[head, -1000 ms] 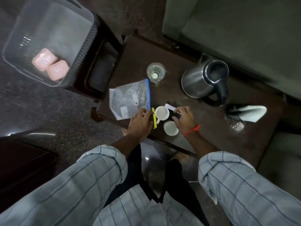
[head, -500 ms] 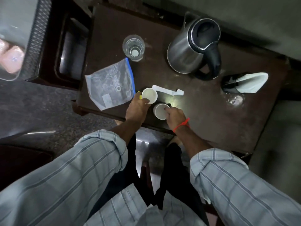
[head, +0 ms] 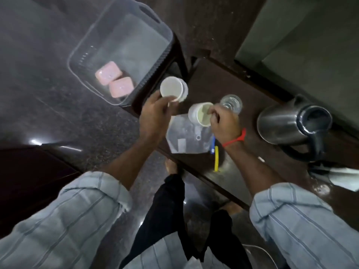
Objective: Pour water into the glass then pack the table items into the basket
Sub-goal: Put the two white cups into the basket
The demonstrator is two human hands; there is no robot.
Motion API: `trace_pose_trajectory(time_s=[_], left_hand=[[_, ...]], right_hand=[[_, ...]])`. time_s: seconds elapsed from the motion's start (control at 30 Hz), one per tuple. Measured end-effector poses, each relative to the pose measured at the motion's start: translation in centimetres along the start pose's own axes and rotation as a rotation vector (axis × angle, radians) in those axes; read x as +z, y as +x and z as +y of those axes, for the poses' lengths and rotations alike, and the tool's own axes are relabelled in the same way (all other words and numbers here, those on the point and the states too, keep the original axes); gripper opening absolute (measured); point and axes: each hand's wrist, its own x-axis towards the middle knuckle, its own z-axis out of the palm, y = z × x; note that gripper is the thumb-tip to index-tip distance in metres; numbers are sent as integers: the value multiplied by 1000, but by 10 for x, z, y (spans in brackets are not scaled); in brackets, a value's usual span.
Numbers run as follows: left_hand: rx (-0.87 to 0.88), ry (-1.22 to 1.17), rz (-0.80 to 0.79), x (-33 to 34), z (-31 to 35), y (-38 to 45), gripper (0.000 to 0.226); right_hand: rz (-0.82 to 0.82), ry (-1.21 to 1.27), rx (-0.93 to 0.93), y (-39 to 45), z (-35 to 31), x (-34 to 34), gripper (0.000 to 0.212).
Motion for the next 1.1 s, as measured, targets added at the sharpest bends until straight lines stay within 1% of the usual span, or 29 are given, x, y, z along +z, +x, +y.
trace_pose_trajectory(time_s=[0.1,0.17,0.23,0.33,0.47,0.6,0.7,0.77,0.87,1.0,1.07,1.1], left_hand=[[-32,54,152,-55,-38,57,26],[-101,145,196,-81,-64,93,32],[-216,276,171,-94,-88,122,39],[-287,359,109,-97,-113,153,41],[-285,400,32,-86,-129,176,37],[-297,412,-56,-70,-136,184,35],[-307,449,-126,-60,-136,189,33],[-309,452,-165,-55,-137,190,32],[-320,428,-203,-49,-141,193,31],[-292,441,-273,-47,-149,190,35],[-259,456,-267,-47,-149,183,43],[-253,444,-231,-46,-147,177,48]], right_hand=[[56,33,-137,59,-66,24,20],[77,46,-222,95,-104,45,22],[39,53,-244,128,-133,68,26],[-58,-40,-193,174,-154,102,33],[-180,-196,-147,208,-153,136,37],[-282,-344,-131,221,-149,158,43],[-301,-536,-118,222,-148,168,39],[-296,-605,-105,221,-146,172,37],[-299,-609,-124,221,-140,173,34],[-328,-527,-161,216,-136,164,32],[-255,-441,-207,207,-132,154,35],[-188,-385,-235,201,-127,147,37]])
